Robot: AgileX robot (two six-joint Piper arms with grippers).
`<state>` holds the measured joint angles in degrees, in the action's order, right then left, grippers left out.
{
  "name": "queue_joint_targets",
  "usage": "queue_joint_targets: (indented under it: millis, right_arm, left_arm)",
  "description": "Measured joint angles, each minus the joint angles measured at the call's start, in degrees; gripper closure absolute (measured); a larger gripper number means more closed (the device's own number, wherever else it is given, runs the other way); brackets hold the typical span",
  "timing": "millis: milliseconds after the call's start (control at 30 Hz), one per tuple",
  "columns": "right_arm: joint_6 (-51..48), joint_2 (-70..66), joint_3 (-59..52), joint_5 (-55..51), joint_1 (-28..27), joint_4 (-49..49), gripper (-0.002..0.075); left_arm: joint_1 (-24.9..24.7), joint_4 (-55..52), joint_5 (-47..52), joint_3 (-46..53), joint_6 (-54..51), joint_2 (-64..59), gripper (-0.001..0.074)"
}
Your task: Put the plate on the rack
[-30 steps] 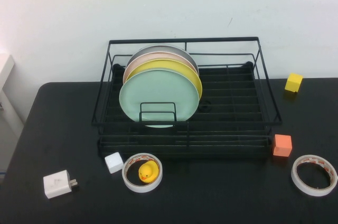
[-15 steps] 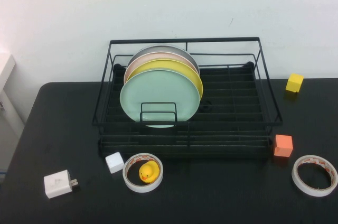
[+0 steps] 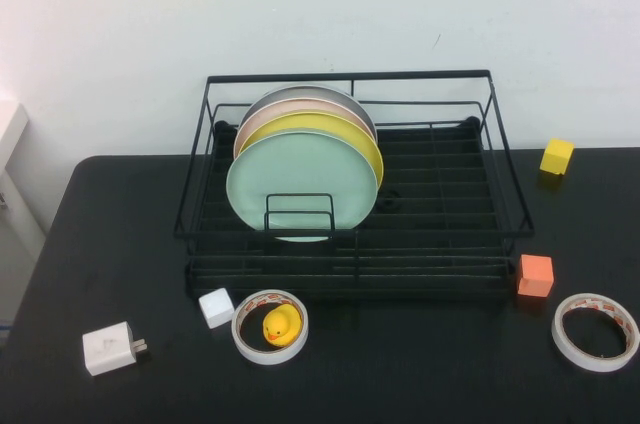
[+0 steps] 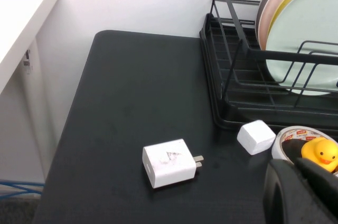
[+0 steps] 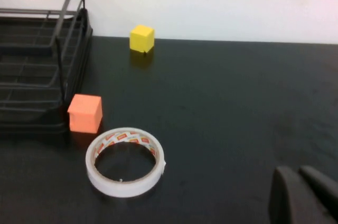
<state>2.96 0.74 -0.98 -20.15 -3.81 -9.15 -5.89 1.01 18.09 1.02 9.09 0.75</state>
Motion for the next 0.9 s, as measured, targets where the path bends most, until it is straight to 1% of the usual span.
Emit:
queue_joint_targets:
  millis: [200,300,900]
  right_arm:
    - [-5.8,0.0,0.0,0.0,0.0,4.5,0.0728]
    - [-6.9,0.0,0.0,0.0,0.0,5.1,0.0728]
    - [-7.2,0.0,0.0,0.2,0.0,5.7,0.0728]
  left_arm:
    - [0.0,0.0,0.0,0.0,0.0,0.0,0.0737]
    - [0.0,0.0,0.0,0.0,0.0,0.0,0.0737]
    - [0.0,0.0,0.0,0.0,0.0,0.0,0.0737]
